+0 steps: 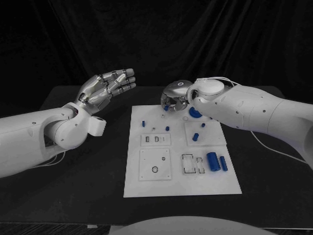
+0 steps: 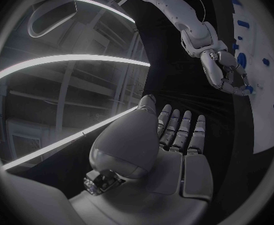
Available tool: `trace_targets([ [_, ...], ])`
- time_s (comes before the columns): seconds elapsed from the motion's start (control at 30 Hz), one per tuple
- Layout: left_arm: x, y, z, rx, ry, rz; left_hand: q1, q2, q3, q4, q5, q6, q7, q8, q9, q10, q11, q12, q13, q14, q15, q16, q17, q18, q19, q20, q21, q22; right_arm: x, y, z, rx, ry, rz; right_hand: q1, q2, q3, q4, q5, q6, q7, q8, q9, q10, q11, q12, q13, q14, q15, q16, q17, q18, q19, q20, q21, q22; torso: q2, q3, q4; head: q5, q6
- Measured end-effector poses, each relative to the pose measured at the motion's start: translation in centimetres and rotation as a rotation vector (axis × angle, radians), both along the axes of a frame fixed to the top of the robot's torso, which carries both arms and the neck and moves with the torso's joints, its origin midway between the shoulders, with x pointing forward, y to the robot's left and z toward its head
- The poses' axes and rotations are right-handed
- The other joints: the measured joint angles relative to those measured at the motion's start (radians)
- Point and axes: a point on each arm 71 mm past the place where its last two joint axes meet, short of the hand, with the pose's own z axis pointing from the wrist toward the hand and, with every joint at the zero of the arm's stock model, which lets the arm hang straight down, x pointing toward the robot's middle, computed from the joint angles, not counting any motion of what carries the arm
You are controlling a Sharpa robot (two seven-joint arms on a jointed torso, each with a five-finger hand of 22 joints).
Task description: Assemble the parts on the task board
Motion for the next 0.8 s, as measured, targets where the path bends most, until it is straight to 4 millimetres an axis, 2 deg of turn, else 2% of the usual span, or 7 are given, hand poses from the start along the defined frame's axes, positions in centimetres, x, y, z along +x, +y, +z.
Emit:
trace_targets([
  [0.3, -0.02, 0.2, 0.01, 0.003, -0.001, 0.008, 0.004, -0.004, 0.0, 0.0, 0.0, 0.0, 0.0, 0.0, 0.0, 0.004, -0.004, 0.0, 0.0, 0.0, 0.0, 0.0, 0.0, 0.0, 0.004, 0.004, 0.0, 0.0, -0.09, 0.28, -0.24, 0.0, 0.006, 0.003, 0.0, 0.0, 0.003, -0.003, -0.004, -0.003, -0.003, 0.0, 0.0, 0.0, 0.0, -0.003, 0.0, -0.013, 0.001, -0.007, -0.016, 0.0, -0.004, 0.004, 0.0, -0.004, 0.002, -0.0001, 0.0009, 0.003, -0.005],
  [0.5, -0.02, 0.22, 0.01, 0.003, -0.001, 0.01, 0.004, -0.004, 0.0, 0.0, 0.0, 0.0, 0.0, 0.0, 0.0, 0.004, -0.004, 0.0, 0.0, 0.0, 0.0, 0.0, 0.0, 0.0, 0.004, 0.004, 0.0, 0.0, -0.13, 0.44, -0.28, 0.001, 0.006, 0.004, 0.0, 0.0, 0.006, -0.006, -0.011, -0.007, 0.0, -0.004, 0.001, 0.004, 0.004, -0.008, 0.001, -0.02, 0.001, -0.015, -0.026, 0.0, -0.011, 0.011, -0.005, -0.009, 0.002, -0.0003, 0.0005, 0.006, -0.006],
  [0.6, -0.02, 0.25, 0.01, 0.004, -0.001, 0.011, 0.004, -0.004, 0.0, 0.0, 0.0, 0.0, 0.0, 0.001, 0.0, 0.004, -0.004, 0.0, 0.0, 0.0, 0.0, 0.0, 0.0, 0.0, 0.004, 0.004, 0.0, 0.0, -0.12, 0.48, -0.29, -0.001, 0.008, 0.003, 0.002, 0.002, 0.008, -0.008, -0.012, -0.011, -0.003, -0.004, 0.003, 0.004, 0.004, -0.016, 0.001, -0.026, 0.006, -0.021, -0.035, 0.0, -0.017, 0.01, -0.013, -0.015, 0.002, -0.0007, 0.0001, 0.007, -0.007],
  [0.73, -0.04, 0.34, 0.01, 0.004, -0.001, 0.013, 0.004, -0.004, 0.0, 0.0, 0.0, 0.004, 0.004, 0.004, 0.0, 0.004, -0.004, 0.0, 0.0, 0.0, 0.0, 0.0, 0.0, 0.0, 0.004, 0.004, 0.0, 0.0, -0.12, 0.51, -0.37, -0.005, 0.013, -0.001, 0.0, 0.006, 0.015, -0.015, -0.016, -0.034, -0.006, -0.025, 0.002, -0.019, 0.016, -0.036, -0.003, -0.04, 0.015, -0.027, -0.047, 0.0, -0.032, 0.018, -0.021, -0.019, 0.001, -0.002, -0.0004, 0.009, -0.007],
  [0.8, -0.04, 0.37, 0.01, 0.005, -0.001, 0.014, 0.004, -0.004, 0.0, 0.0, 0.0, 0.004, 0.004, 0.004, 0.0, 0.004, -0.004, 0.0, 0.0, 0.0, 0.0, 0.0, 0.0, 0.0, 0.004, 0.004, 0.0, 0.0, -0.11, 0.49, -0.41, -0.007, 0.016, -0.004, -0.002, 0.007, 0.024, -0.023, -0.016, -0.055, -0.011, -0.047, -0.005, -0.048, 0.025, -0.065, -0.013, -0.048, 0.023, -0.034, -0.055, 0.0, -0.041, 0.026, -0.03, -0.022, 0.0, -0.0025, -0.0008, 0.01, -0.007],
])
